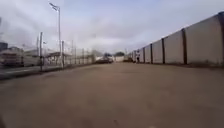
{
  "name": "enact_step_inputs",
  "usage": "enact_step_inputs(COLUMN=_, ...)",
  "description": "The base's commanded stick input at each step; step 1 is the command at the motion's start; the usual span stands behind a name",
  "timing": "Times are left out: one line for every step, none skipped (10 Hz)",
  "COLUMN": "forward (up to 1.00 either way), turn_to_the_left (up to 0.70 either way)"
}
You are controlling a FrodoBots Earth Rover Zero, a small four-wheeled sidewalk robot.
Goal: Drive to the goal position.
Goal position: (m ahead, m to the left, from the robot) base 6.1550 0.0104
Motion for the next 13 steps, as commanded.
enact_step_inputs(forward=0.50, turn_to_the_left=0.00)
enact_step_inputs(forward=0.50, turn_to_the_left=0.00)
enact_step_inputs(forward=0.50, turn_to_the_left=0.00)
enact_step_inputs(forward=0.50, turn_to_the_left=0.00)
enact_step_inputs(forward=0.50, turn_to_the_left=0.00)
enact_step_inputs(forward=0.50, turn_to_the_left=0.00)
enact_step_inputs(forward=0.50, turn_to_the_left=0.00)
enact_step_inputs(forward=0.50, turn_to_the_left=0.00)
enact_step_inputs(forward=0.50, turn_to_the_left=0.00)
enact_step_inputs(forward=0.50, turn_to_the_left=0.00)
enact_step_inputs(forward=0.50, turn_to_the_left=0.00)
enact_step_inputs(forward=0.50, turn_to_the_left=0.00)
enact_step_inputs(forward=0.50, turn_to_the_left=0.00)
